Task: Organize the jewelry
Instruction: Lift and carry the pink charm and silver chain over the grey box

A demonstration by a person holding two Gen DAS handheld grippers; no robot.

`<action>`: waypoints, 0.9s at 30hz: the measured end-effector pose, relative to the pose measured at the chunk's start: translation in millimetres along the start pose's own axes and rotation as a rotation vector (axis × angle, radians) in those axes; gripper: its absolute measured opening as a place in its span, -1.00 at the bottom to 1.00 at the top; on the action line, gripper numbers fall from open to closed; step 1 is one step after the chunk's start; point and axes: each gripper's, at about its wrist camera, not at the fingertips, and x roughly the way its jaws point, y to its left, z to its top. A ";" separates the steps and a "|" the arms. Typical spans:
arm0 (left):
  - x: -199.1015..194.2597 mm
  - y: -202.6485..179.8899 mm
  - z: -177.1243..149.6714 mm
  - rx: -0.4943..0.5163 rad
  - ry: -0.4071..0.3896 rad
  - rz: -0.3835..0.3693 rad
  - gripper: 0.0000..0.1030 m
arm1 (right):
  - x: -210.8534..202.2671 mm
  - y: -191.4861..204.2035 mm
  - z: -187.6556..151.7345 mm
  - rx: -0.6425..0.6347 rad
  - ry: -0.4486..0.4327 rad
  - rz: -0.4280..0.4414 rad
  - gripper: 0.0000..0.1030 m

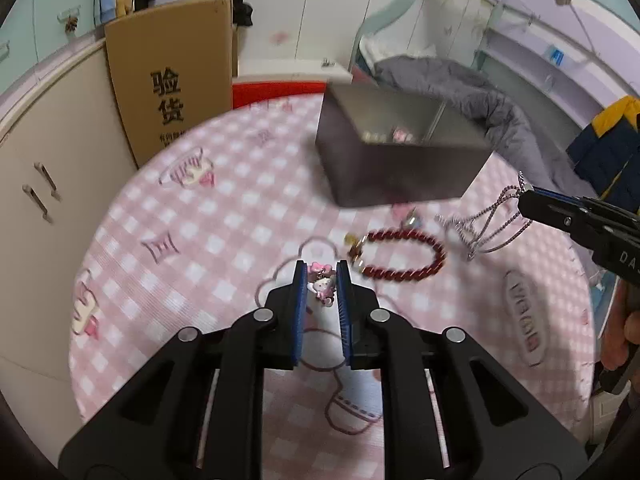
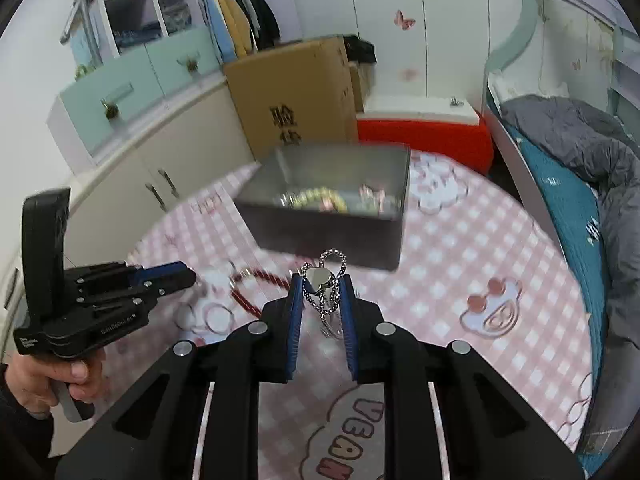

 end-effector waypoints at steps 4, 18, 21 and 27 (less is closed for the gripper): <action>-25.9 -5.4 14.4 0.007 -0.057 -0.018 -0.72 | -28.6 4.1 22.3 -0.021 -0.065 0.021 -0.68; -93.9 -32.6 112.9 0.071 -0.282 -0.058 -0.72 | -97.7 11.8 113.9 -0.119 -0.273 0.051 -0.68; -86.6 -35.9 133.8 0.066 -0.279 -0.082 -0.72 | -98.3 9.5 134.1 -0.113 -0.295 0.062 -0.68; -61.1 -43.3 160.7 0.063 -0.229 -0.114 -0.72 | -79.1 2.1 151.8 -0.097 -0.269 0.060 -0.68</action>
